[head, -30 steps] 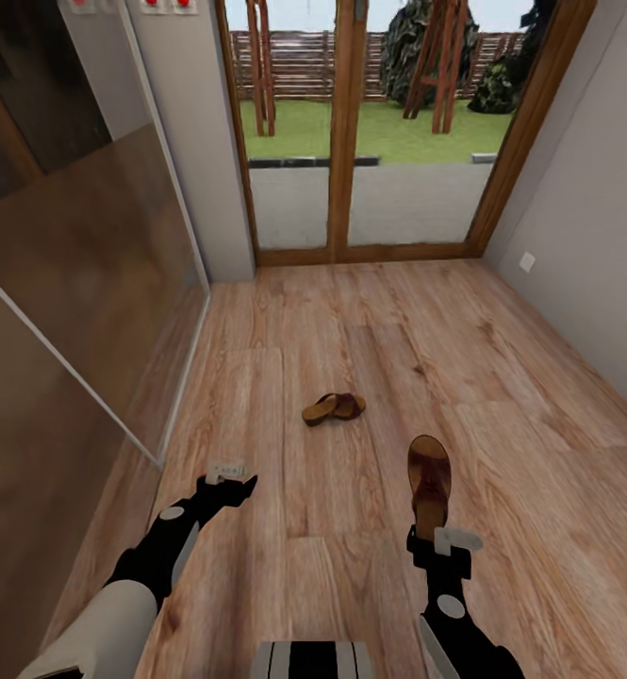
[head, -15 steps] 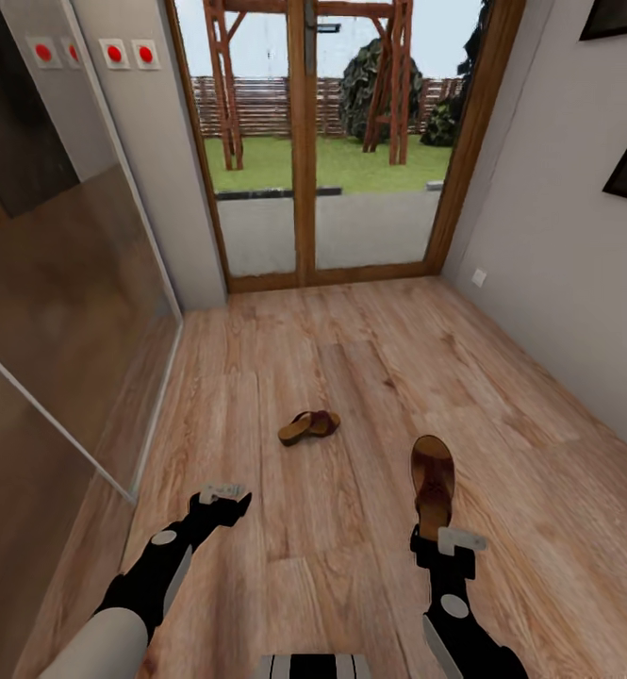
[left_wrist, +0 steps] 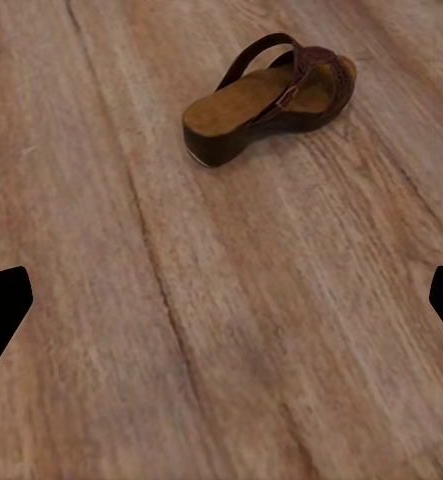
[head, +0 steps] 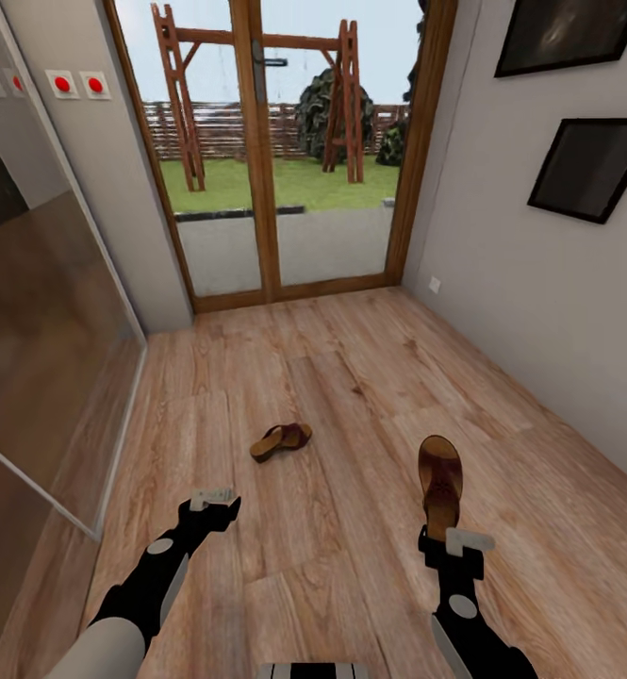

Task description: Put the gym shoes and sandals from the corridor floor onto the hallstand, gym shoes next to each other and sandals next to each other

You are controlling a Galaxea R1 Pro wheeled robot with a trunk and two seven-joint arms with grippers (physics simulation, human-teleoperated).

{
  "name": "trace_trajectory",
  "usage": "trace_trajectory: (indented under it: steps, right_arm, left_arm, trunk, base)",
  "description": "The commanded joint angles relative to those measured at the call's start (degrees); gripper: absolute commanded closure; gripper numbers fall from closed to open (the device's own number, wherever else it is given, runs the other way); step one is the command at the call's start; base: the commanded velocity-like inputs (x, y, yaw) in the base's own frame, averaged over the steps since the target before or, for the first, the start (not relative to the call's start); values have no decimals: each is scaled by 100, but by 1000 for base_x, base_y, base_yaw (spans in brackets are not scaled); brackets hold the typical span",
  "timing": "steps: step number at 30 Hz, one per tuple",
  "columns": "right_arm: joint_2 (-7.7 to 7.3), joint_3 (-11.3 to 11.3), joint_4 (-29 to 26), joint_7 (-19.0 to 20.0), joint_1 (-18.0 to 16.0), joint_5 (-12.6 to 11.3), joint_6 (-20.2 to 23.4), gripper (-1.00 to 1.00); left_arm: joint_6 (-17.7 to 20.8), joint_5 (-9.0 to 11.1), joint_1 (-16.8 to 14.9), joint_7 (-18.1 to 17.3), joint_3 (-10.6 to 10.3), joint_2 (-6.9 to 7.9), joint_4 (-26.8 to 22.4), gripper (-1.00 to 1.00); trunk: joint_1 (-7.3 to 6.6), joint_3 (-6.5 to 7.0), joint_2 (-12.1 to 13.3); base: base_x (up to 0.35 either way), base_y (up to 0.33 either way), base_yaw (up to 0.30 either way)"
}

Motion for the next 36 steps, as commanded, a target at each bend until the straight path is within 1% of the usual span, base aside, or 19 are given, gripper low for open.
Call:
trace_trajectory:
  steps: [1,17,18,19,22,23,24,25,26,27,29,31,32,33,34,35,36]
  right_arm:
    - [-5,35,3,-39,-5,-73,-37,100]
    - [-14,23,-107,-40,-5,-59,-39,100]
    - [-15,22,-116,-39,-5,-59,-38,100]
    - [-41,22,-150,-39,-5,-59,-38,100]
    - [-78,26,-160,-39,-5,-52,-40,100]
    - [-94,27,-165,-42,-5,-48,-43,100]
    - [-382,27,-134,-29,-5,-60,-31,100]
    - [-495,24,-129,115,-5,-68,-30,100]
    - [-776,18,-121,1174,-5,-92,-25,100]
    - [-812,15,-122,1393,-5,-105,-24,100]
    - [-941,-50,-128,2195,-5,-194,-20,100]
    - [-993,-148,-138,2496,-5,-239,-17,100]
    - [-1029,-284,-148,2713,-5,-269,-15,100]
    - [-1042,-362,-155,2794,-5,-279,-15,100]
    - [-1060,-520,-165,2912,-5,-295,-14,100]
    - [-1067,-591,-170,2955,-5,-300,-13,100]
    - [-1074,-710,-177,3016,-5,-308,-13,100]
  left_arm:
    - [-27,-60,-1,-34,48,-5,0,-100]
    - [-34,-66,15,17,58,15,3,-100]
    - [-35,-67,15,26,68,17,3,-100]
    - [-37,-68,15,36,130,20,3,-100]
    - [-37,-68,15,40,160,20,3,-100]
    - [-39,-72,15,42,167,20,3,-100]
    - [-38,-77,15,44,178,21,3,-100]
    - [-38,-77,15,47,179,25,3,-100]
    - [-37,-77,15,49,180,28,3,-100]
    - [-37,-77,15,49,180,29,3,-100]
    - [-37,-77,15,49,180,29,3,-100]
    - [-37,-77,15,49,181,29,3,-100]
    - [-37,-77,15,49,181,29,3,-100]
    - [-37,-77,15,49,181,29,3,-100]
    - [-37,-77,15,49,181,29,3,-100]
    - [-37,-77,15,49,181,29,3,-100]
    - [-37,-77,15,49,181,30,3,-100]
  trunk:
    - [-1,-3,-2]
    - [-1,-1,-2]
    - [-1,-1,-2]
    - [-1,-1,-2]
    - [-1,-1,-2]
    - [-1,-1,-2]
    - [-1,-1,-2]
    - [-1,-1,-2]
    - [-1,-1,-2]
    - [-1,-1,-2]
    - [-1,-1,-2]
    - [-1,-1,-2]
    - [-1,-1,-2]
    - [-1,-1,-2]
    - [-1,-1,-2]
    - [-1,-1,-2]
    - [-1,-1,-2]
  base:
    - [0,0,-66]
    - [0,0,-10]
    - [0,0,0]
    - [0,0,0]
    - [0,0,0]
    - [0,0,0]
    - [0,0,0]
    - [21,0,0]
    - [171,0,0]
    - [196,0,0]
    - [259,0,0]
    - [294,0,0]
    - [313,0,0]
    - [318,0,0]
    - [326,0,0]
    - [328,0,0]
    - [332,0,0]
